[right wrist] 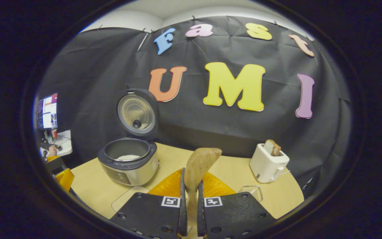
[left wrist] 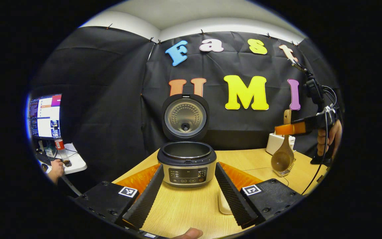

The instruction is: Close the left gripper, press the button to open the rice cooker; take a wooden spoon from the chopstick holder with the right hand, scoop a spoonful of rice and pour it into the rice cooker, then put the wooden spoon back into the chopstick holder.

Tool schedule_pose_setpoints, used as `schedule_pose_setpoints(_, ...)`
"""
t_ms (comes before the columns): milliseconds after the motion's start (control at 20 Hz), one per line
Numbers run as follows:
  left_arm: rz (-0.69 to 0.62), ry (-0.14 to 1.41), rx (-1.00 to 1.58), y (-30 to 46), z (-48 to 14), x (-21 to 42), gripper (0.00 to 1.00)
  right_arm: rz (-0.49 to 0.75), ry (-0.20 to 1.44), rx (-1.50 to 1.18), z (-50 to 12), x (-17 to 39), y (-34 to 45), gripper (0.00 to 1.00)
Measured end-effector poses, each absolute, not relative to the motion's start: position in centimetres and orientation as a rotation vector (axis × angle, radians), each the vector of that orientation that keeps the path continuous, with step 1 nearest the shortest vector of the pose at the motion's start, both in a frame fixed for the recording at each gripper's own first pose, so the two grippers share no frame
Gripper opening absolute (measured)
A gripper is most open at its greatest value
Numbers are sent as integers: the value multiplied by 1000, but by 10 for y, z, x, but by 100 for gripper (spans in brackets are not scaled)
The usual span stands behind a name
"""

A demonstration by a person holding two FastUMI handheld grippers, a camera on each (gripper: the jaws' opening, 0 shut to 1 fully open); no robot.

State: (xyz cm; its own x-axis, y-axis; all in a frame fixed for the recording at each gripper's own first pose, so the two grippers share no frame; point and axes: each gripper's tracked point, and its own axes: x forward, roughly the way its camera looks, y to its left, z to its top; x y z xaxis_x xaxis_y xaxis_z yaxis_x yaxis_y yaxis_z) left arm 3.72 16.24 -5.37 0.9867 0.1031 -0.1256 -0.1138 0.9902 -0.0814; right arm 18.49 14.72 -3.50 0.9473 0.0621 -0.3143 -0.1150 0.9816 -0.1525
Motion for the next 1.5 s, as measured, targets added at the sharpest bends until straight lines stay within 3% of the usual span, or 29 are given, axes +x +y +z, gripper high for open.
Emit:
schedule_pose_setpoints(350,102,117,-125,168,-52,36,98,44,384,-248,-121,185,165,11)
schedule_pose_setpoints(550,90,137,-139,165,-58,39,98,-84,353,-357,-130,177,149,11)
schedule_pose_setpoints(700,84,139,-152,164,-59,39,99,-105,384,-357,-148,157,169,11)
schedule_pose_setpoints(1000,64,133,-178,163,-56,37,99,-62,500,-81,-168,134,228,12)
schedule_pose_setpoints(1300,37,133,-230,163,-56,37,97,-82,565,387,-166,137,207,12)
schedule_pose_setpoints(1500,34,145,-233,161,-63,41,97,-54,562,542,-168,135,197,12)
